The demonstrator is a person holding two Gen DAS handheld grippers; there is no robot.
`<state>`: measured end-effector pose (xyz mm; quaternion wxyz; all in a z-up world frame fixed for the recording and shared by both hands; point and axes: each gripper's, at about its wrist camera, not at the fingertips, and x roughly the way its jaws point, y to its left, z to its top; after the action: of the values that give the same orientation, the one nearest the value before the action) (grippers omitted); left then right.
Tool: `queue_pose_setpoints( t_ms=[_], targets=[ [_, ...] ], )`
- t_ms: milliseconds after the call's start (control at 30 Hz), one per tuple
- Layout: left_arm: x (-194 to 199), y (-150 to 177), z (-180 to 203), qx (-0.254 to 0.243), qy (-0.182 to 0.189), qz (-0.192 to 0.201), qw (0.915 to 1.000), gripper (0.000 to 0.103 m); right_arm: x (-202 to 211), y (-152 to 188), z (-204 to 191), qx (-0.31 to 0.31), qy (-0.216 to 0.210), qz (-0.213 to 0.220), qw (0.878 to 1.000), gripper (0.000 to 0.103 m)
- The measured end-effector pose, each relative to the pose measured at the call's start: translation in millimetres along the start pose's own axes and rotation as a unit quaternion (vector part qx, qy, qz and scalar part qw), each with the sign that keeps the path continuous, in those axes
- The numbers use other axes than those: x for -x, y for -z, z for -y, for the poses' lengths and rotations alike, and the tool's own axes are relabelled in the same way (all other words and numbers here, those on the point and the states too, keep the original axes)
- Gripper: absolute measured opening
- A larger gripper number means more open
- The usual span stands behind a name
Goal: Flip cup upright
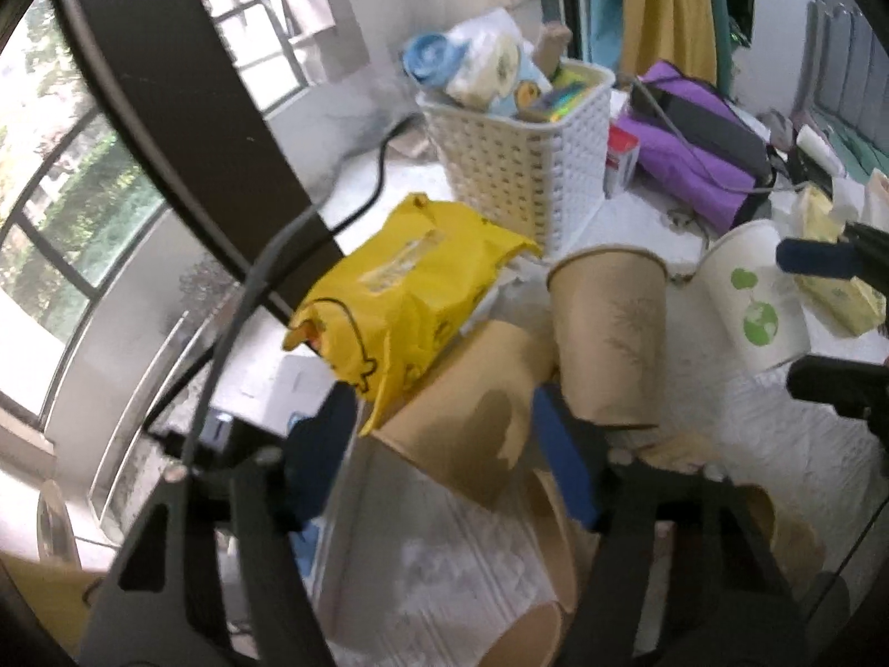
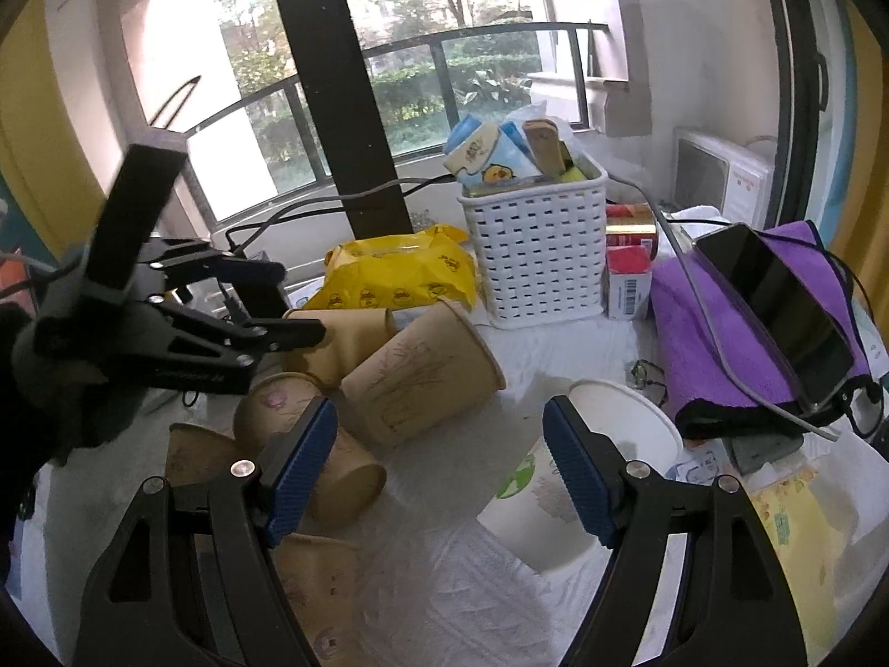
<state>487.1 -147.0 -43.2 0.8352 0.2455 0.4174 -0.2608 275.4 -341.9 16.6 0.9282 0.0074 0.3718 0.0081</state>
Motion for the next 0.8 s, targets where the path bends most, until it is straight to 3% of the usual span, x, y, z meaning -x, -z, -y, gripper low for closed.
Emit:
queue_pose_setpoints(
  t_ms=[167,533,800],
  targets=[
    [-14,1,7,-0.034,0.026,-0.028,0.9987,0.061,-4,2,3,-0.004,-0.005,-0.004,1.0,0.079],
    [-35,4,5,-0.042,0.048,-0.062,0.996,0.063,-1,3,7,-0.013,-0.011,-0.001,1.0,0.079],
    [-41,5,15,-0.061,0.02,-0.07,0.9955,0.063,0,2,8,-0.015,-0.013,0.001,1.0,0.079]
  ],
)
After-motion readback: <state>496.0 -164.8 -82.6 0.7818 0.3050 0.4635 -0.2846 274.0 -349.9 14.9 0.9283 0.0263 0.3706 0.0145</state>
